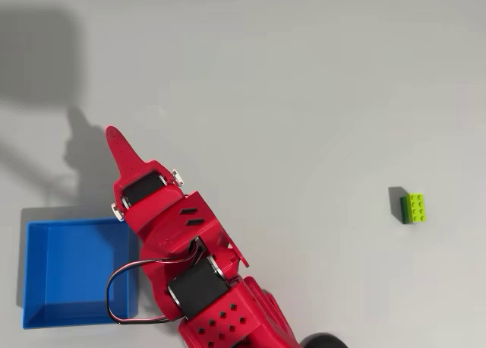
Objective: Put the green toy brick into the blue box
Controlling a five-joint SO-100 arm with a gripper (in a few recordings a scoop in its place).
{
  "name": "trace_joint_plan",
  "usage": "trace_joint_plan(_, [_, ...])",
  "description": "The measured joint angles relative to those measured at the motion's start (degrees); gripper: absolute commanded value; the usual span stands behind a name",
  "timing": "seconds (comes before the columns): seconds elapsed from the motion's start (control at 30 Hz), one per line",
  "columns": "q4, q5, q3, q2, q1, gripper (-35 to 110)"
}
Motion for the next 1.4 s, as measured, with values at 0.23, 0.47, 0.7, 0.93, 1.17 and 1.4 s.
trace_joint_plan(0.23, [12.1, -11.9, 13.7, 17.2, 22.8, 0])
trace_joint_plan(0.47, [13.6, -12.8, 15.7, 21.7, 32.4, 0])
trace_joint_plan(0.7, [13.6, -12.8, 15.7, 21.7, 32.7, 0])
trace_joint_plan(0.93, [13.6, -12.9, 15.7, 21.7, 32.7, 0])
trace_joint_plan(1.17, [13.6, -12.9, 15.7, 21.7, 32.7, 0])
trace_joint_plan(1.4, [13.6, -12.9, 15.7, 21.7, 32.7, 0])
